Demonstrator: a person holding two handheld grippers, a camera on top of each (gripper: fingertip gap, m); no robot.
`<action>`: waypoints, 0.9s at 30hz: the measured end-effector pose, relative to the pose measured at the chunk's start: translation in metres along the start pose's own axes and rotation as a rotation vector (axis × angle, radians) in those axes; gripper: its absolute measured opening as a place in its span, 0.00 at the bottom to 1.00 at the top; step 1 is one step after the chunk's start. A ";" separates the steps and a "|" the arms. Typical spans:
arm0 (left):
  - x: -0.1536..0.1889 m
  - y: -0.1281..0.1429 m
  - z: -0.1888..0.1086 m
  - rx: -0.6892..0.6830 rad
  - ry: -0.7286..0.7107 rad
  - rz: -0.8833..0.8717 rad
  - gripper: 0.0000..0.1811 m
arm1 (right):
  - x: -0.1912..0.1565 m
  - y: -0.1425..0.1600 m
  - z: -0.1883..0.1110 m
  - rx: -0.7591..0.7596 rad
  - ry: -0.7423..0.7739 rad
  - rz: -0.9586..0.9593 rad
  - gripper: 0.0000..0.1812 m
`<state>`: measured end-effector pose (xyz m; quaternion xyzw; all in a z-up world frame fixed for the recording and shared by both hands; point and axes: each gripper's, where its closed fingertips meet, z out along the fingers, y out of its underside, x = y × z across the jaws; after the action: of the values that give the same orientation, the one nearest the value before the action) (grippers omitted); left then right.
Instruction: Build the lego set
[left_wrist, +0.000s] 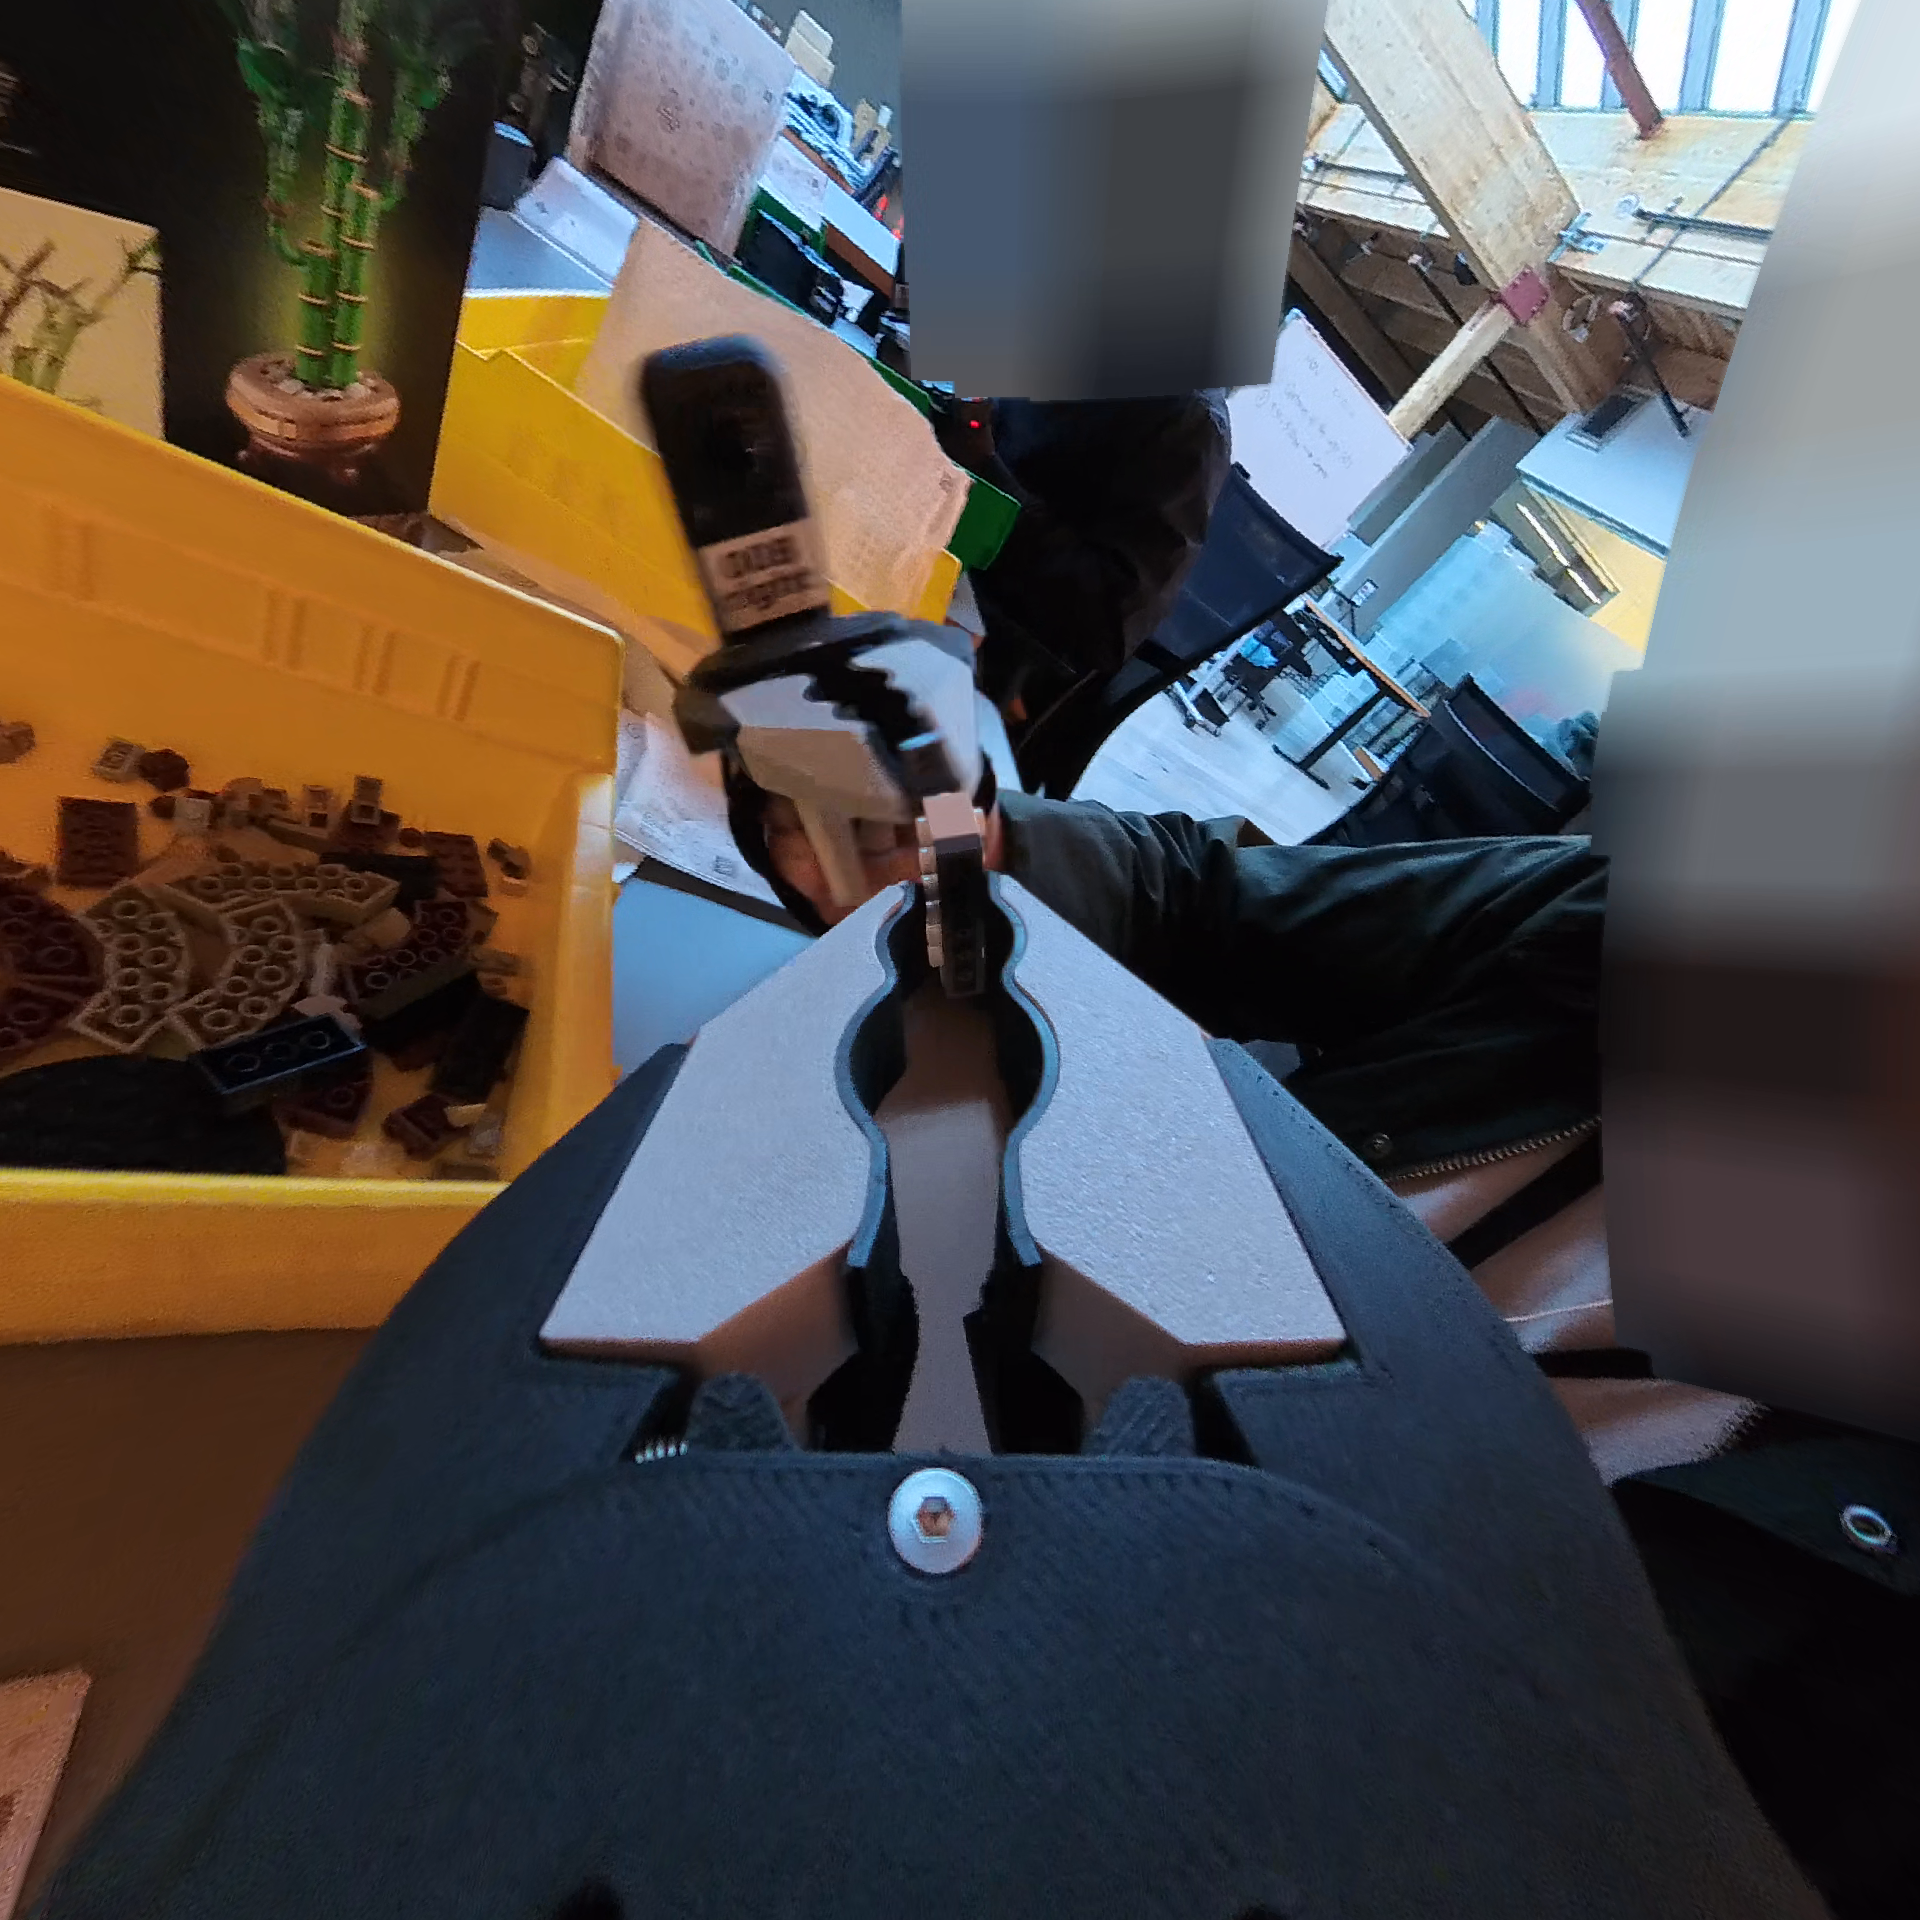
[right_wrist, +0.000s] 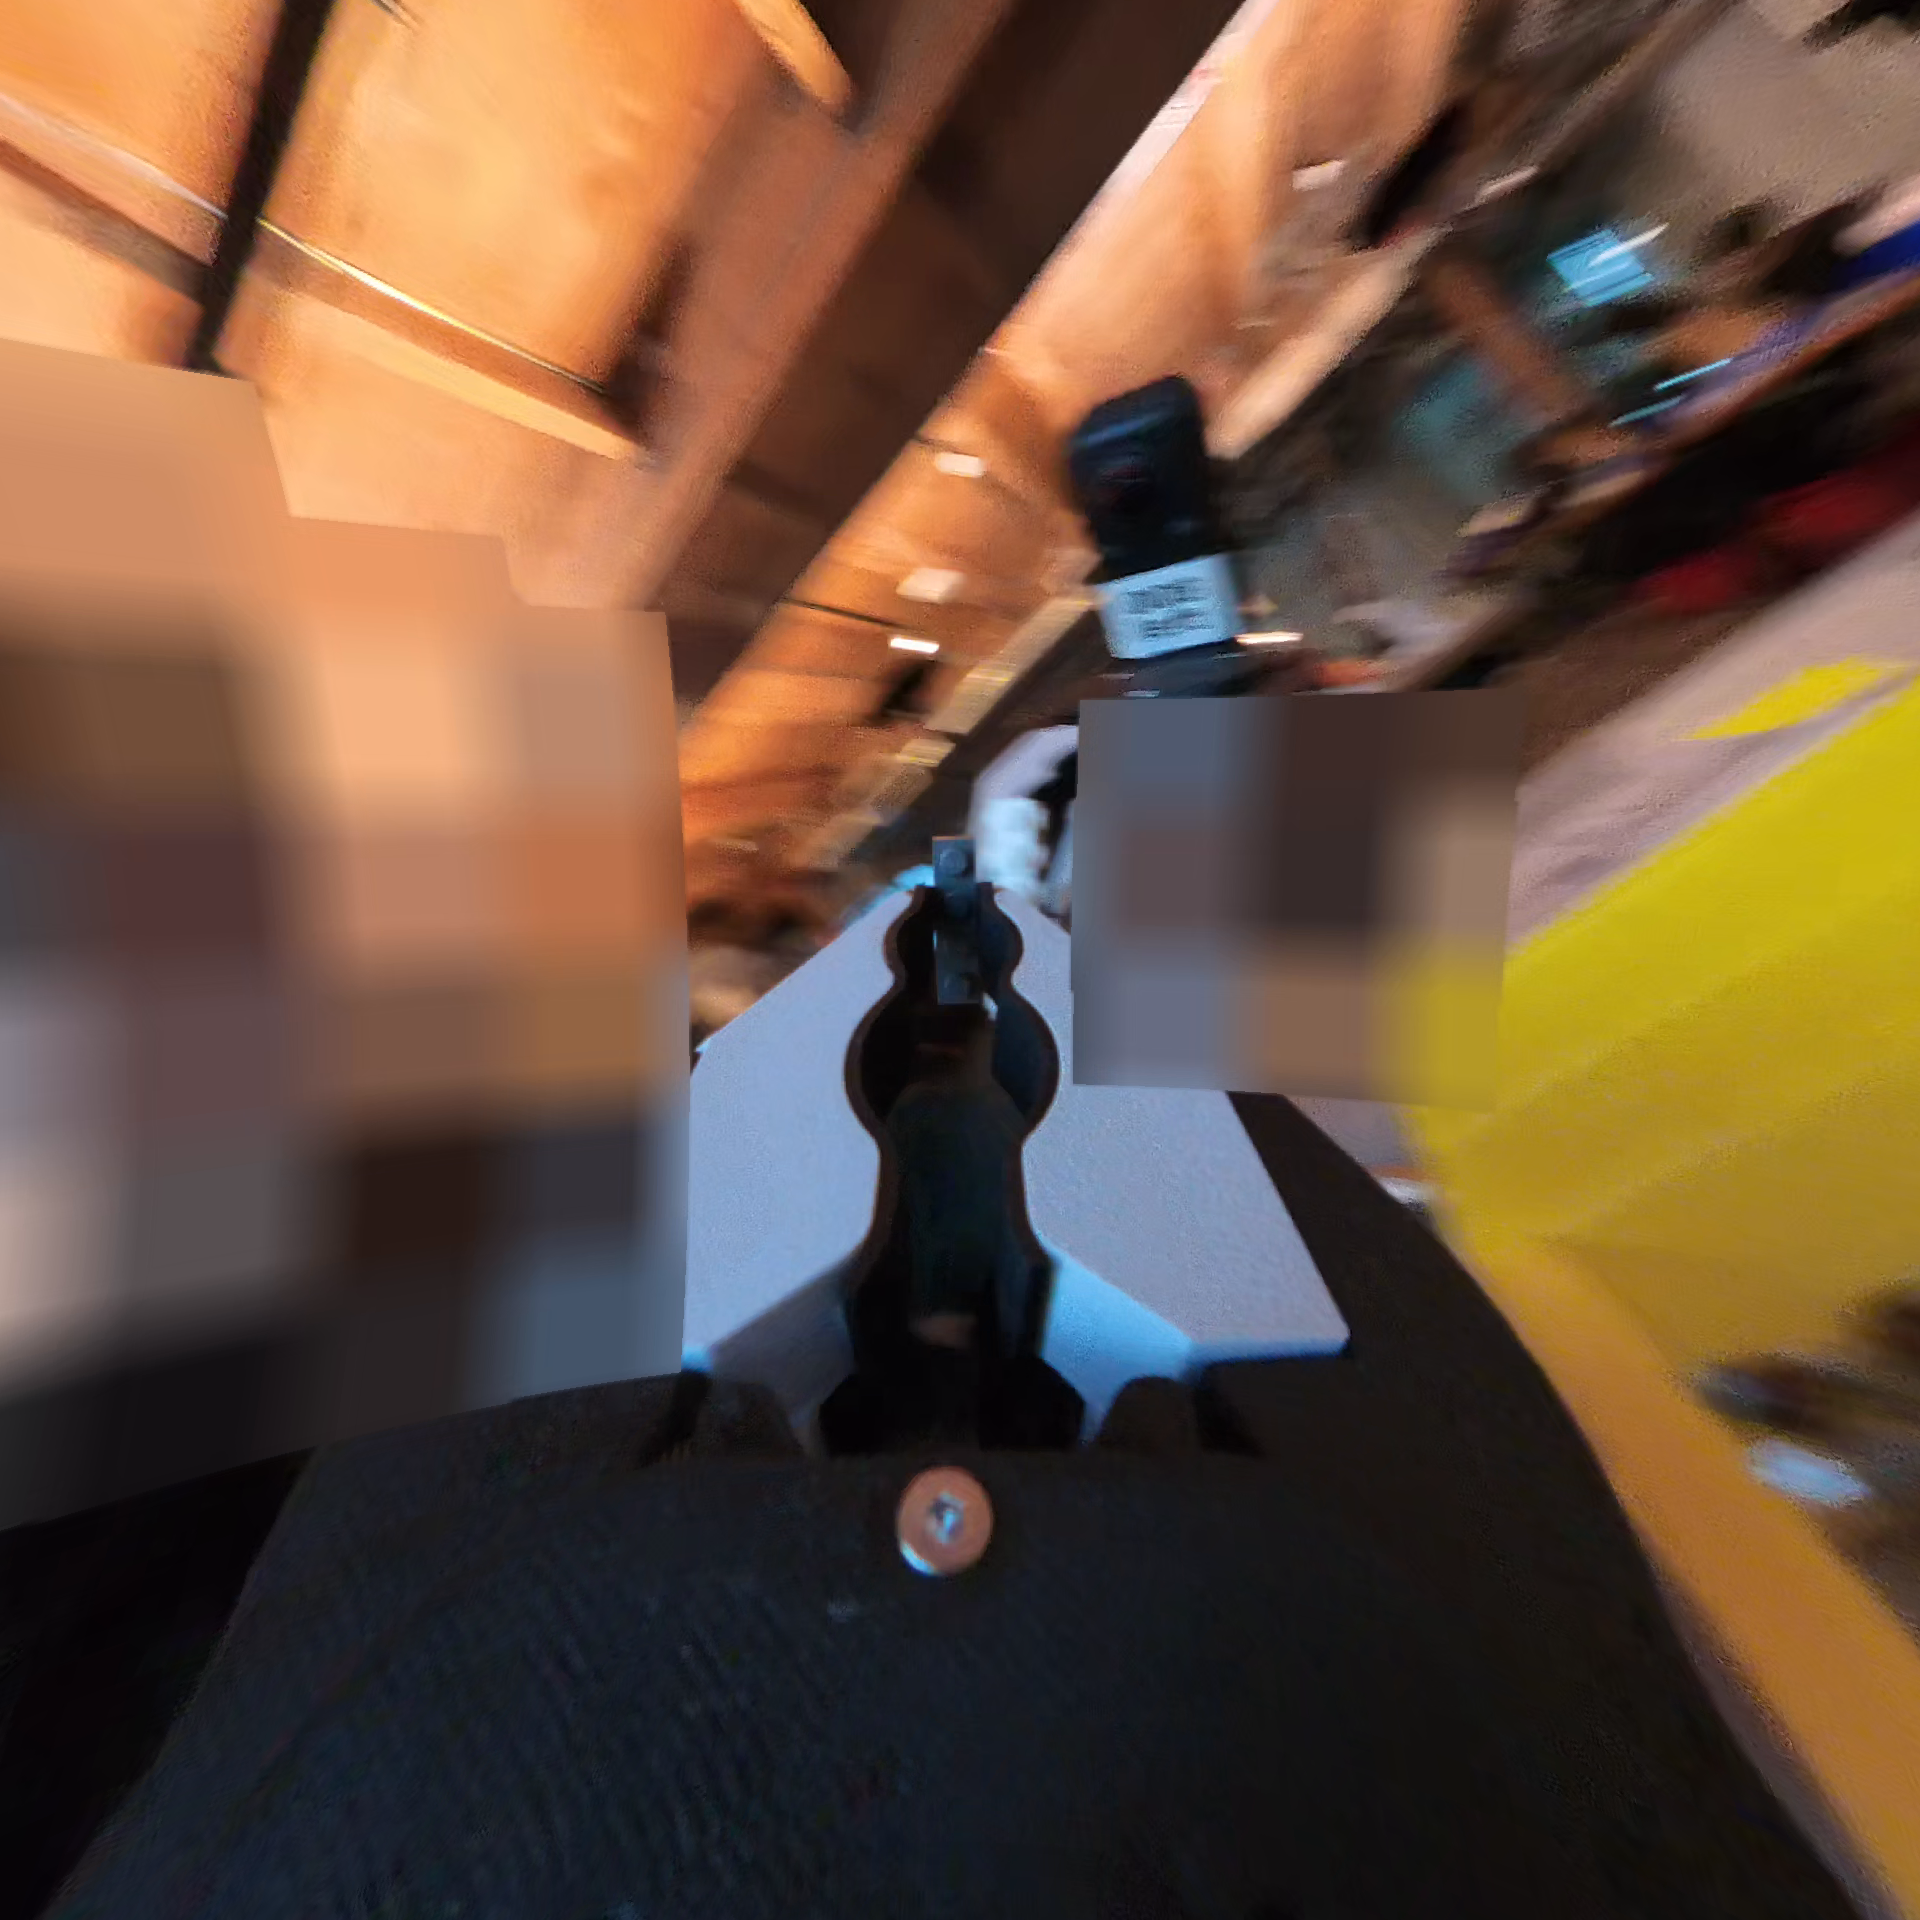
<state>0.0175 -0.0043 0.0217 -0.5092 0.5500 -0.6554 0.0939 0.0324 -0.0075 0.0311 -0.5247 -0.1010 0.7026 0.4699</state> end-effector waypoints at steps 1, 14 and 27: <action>-0.004 0.000 -0.002 0.002 -0.019 -0.003 0.05 | 0.016 0.000 -0.003 -0.019 0.157 -0.145 0.03; -0.016 -0.002 -0.016 -0.002 -0.104 -0.011 0.05 | 0.078 -0.009 -0.048 -0.612 1.131 -1.449 0.03; -0.028 0.004 -0.012 -0.018 -0.137 -0.039 0.05 | 0.061 0.010 -0.019 -0.263 0.658 -0.719 0.16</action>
<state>0.0191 0.0203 0.0040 -0.5642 0.5383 -0.6156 0.1140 0.0424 0.0269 -0.0227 -0.7053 -0.2096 0.2750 0.6189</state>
